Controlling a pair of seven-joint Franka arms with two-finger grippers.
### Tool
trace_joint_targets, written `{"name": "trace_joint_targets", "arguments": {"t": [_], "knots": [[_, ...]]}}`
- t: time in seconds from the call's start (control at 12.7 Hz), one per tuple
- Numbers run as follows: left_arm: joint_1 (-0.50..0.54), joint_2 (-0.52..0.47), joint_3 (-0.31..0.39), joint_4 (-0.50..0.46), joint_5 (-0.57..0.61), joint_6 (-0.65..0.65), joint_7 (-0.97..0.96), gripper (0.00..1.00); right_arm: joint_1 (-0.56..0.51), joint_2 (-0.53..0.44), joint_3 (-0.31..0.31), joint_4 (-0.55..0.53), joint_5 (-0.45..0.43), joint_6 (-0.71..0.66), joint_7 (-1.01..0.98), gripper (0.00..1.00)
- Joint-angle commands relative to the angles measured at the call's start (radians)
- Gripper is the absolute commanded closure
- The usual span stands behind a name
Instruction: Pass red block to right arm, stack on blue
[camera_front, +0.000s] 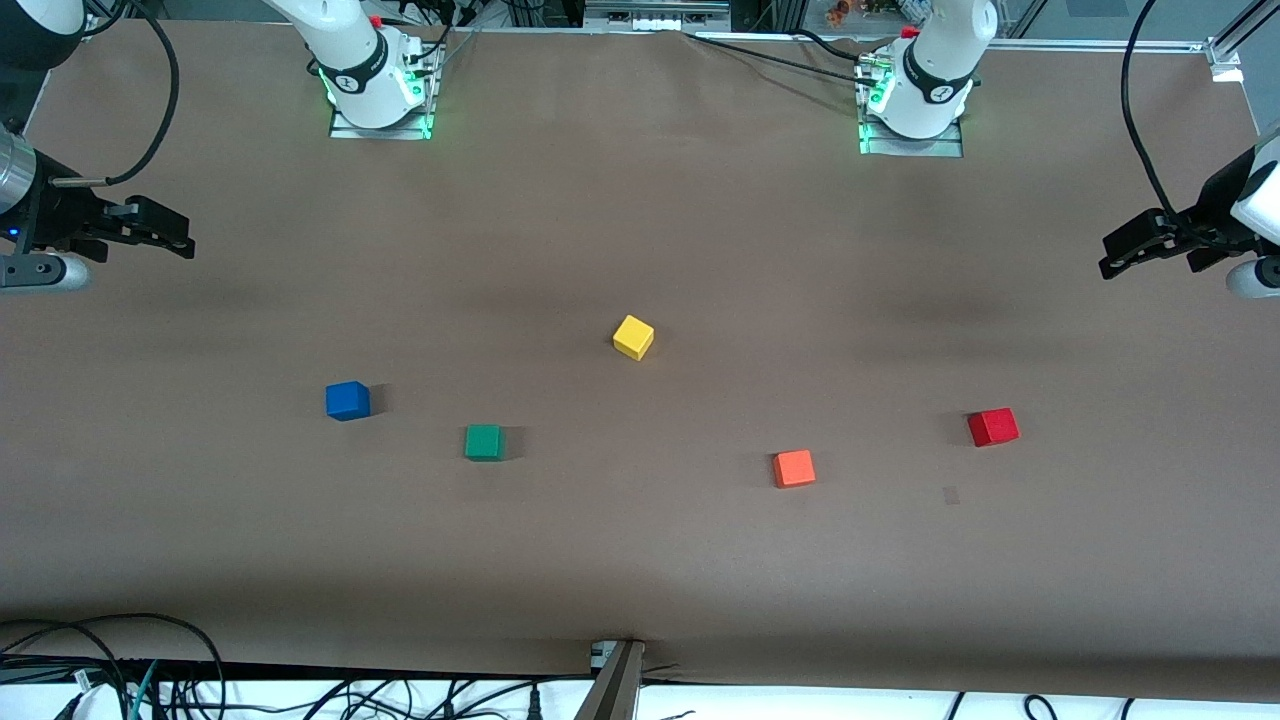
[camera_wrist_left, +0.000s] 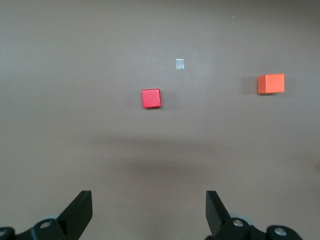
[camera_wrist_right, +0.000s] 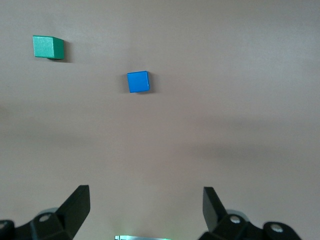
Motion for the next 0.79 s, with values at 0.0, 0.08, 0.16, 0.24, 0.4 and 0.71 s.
{"name": "trace_joint_targets", "arguments": {"t": [0.0,0.08,0.16,0.24,0.4,0.71], "knots": [[0.007,-0.011,0.001,0.002,-0.034,-0.017,0.032,0.0,-0.001,0.009,0.002,0.024,0.002,-0.005,-0.014,0.0],[0.007,-0.006,0.003,0.011,-0.034,-0.016,0.032,0.0,-0.001,0.009,0.002,0.024,0.002,-0.004,-0.014,0.0],[0.005,-0.003,0.003,0.017,-0.037,-0.014,0.023,0.0,-0.001,0.009,0.002,0.024,0.002,-0.004,-0.014,0.0],[0.005,-0.003,0.003,0.016,-0.042,-0.014,0.021,0.0,-0.001,0.009,0.002,0.024,0.002,-0.004,-0.014,0.0],[0.005,-0.005,0.003,0.016,-0.042,-0.014,0.023,0.0,-0.001,0.009,0.002,0.024,0.002,-0.004,-0.014,0.0],[0.005,-0.003,0.003,0.016,-0.044,-0.016,0.023,0.0,-0.001,0.009,0.002,0.024,0.002,-0.004,-0.014,0.0]]}}
